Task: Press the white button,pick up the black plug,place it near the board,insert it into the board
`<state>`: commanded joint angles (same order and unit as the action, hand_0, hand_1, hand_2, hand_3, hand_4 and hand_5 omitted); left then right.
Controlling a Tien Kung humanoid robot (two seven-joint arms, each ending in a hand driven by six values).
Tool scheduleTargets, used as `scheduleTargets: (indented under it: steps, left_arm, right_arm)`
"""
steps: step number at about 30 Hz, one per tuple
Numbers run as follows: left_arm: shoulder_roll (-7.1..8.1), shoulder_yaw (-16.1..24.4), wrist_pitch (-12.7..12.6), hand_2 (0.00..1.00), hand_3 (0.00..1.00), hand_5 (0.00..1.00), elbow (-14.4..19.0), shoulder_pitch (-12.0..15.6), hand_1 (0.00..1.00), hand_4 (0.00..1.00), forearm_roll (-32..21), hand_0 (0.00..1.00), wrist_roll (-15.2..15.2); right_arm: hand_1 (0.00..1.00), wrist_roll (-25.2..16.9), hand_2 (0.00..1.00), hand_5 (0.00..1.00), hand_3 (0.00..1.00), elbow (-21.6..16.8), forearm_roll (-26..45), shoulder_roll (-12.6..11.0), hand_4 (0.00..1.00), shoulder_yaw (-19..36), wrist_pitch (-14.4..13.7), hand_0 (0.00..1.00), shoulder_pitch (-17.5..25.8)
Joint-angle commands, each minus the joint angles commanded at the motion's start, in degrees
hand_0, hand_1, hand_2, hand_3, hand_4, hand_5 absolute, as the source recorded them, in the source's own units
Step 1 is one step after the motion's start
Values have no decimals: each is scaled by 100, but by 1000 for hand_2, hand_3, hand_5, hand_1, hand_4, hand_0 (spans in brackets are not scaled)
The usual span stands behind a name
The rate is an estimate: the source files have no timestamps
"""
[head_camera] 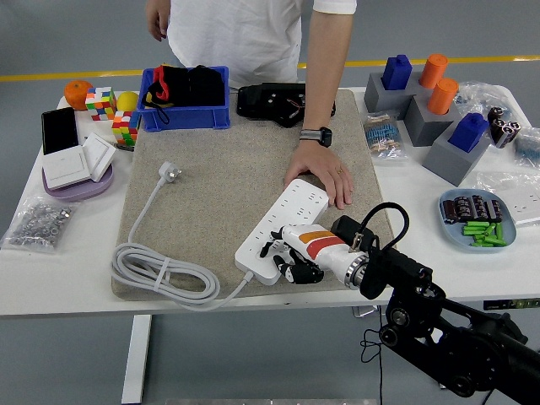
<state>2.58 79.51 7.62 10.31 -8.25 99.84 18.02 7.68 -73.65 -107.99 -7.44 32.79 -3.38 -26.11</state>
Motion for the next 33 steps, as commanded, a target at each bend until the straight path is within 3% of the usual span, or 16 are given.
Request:
scheduleTargets:
  steps: [8, 19, 23, 24, 29, 30, 33]
  left_arm:
    - [-1, 2, 6, 610, 636, 189, 0, -9, 635, 546, 24, 688, 4]
    - [4, 8, 3, 610, 636, 180, 0, -7, 635, 541, 15, 689, 8]
    - [4, 10, 2, 610, 636, 180, 0, -5, 635, 541, 15, 689, 8]
    - [3, 11, 3, 610, 635, 179, 0, -6, 635, 540, 13, 689, 8]
    - [4, -5, -5, 610, 635, 179, 0, -19, 635, 540, -31, 689, -2]
    - [5, -17, -6, 610, 635, 178, 0, -18, 635, 540, -52, 690, -3]
    - [15, -29, -14, 610, 635, 178, 0, -28, 635, 540, -102, 690, -4]
  right_arm:
    - [2, -1, 37, 2, 579, -6, 7, -19, 448, -77, 12, 2, -6]
    - [2, 12, 41, 2, 579, -630, 57, -128, 444, 351, 0, 2, 61]
    - [2, -125, 41, 2, 579, -888, 96, -151, 444, 515, -91, 2, 155]
    - [2, -187, 103, 2, 594, -959, 109, -163, 353, 585, -134, 2, 200]
    - [2, -523, 103, 2, 594, -1179, 292, -273, 353, 1007, -326, 2, 466]
    - [359, -587, 357, 181, 657, -1196, 333, -295, 809, 1095, -355, 418, 521]
    - [359, -789, 357, 181, 657, -1217, 448, -349, 809, 1392, -443, 418, 699]
